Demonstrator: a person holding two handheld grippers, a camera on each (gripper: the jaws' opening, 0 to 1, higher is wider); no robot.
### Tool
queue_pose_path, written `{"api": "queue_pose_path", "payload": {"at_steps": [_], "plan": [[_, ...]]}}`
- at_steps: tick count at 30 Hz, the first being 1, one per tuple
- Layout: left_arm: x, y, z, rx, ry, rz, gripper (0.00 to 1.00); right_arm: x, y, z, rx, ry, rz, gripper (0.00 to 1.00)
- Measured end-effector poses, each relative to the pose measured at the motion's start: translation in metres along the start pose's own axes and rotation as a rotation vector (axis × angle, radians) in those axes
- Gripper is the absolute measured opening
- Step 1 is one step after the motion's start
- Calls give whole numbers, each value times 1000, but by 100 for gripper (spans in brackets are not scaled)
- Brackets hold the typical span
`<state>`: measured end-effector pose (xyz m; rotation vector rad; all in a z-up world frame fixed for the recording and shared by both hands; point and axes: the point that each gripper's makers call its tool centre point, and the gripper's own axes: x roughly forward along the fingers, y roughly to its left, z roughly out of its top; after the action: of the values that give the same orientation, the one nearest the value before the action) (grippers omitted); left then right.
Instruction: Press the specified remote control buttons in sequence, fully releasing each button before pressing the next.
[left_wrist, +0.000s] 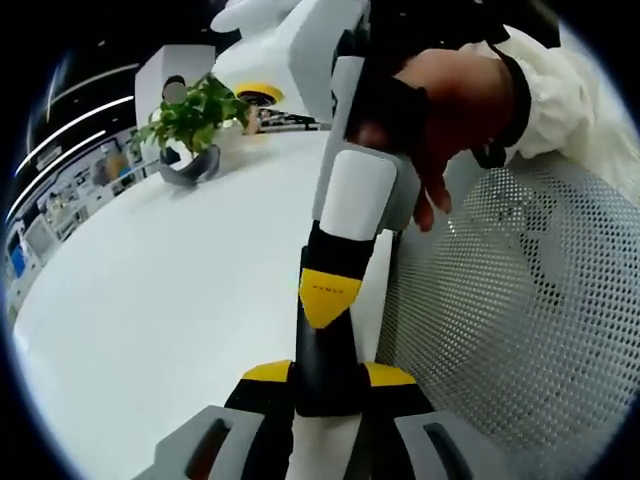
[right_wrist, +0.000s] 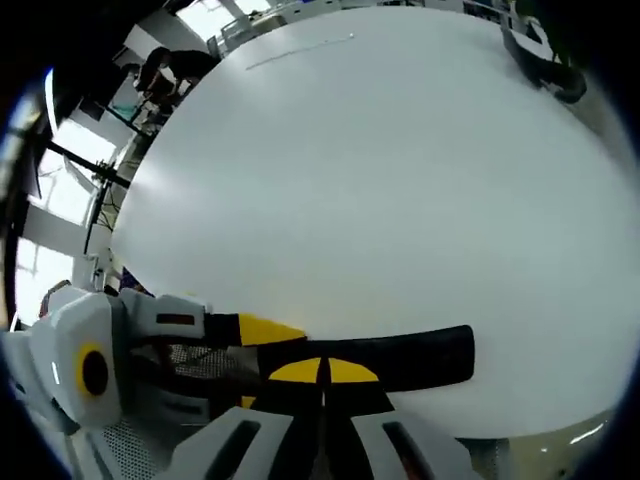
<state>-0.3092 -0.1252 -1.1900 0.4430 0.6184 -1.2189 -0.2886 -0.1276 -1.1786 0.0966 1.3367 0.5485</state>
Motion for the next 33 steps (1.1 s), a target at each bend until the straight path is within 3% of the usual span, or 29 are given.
{"api": "queue_pose_path", "payload": {"at_steps": [2,4,5,9,12,17,19,21,25,26,27,31,33], "plan": [[0,0,0,1,-1,0,25,2,1,1,2,-1,-12,0],[0,0,0,-2,-5,1,25,6,-15,-10,-60,60,-116,0],[0,0,0,-3,-7,1,25,3,-7,-2,-57,3,-66,0],[0,0,1,4,6,4,25,1,-8,-3,-34,-11,-47,0],[2,1,1,-16,56,27,24,1,-7,-2,-11,-28,-32,0],[1,1,0,-21,60,29,24,1,-4,-4,-28,-46,-37,0],[1,1,-1,-20,62,29,24,-1,-4,-4,1,-74,-33,0],[1,1,0,-19,67,30,24,-3,2,-10,49,-59,9,0],[1,1,0,-22,84,32,24,-34,1,9,53,-272,23,0],[1,1,0,-22,87,32,24,-49,-3,19,58,-353,-2,0],[1,1,0,-27,91,32,24,-60,-5,23,51,-392,-22,0],[1,1,0,-26,112,31,24,-100,-24,29,5,-527,-164,0],[2,2,0,-27,115,36,24,-111,-34,29,21,-578,-217,0]]}}
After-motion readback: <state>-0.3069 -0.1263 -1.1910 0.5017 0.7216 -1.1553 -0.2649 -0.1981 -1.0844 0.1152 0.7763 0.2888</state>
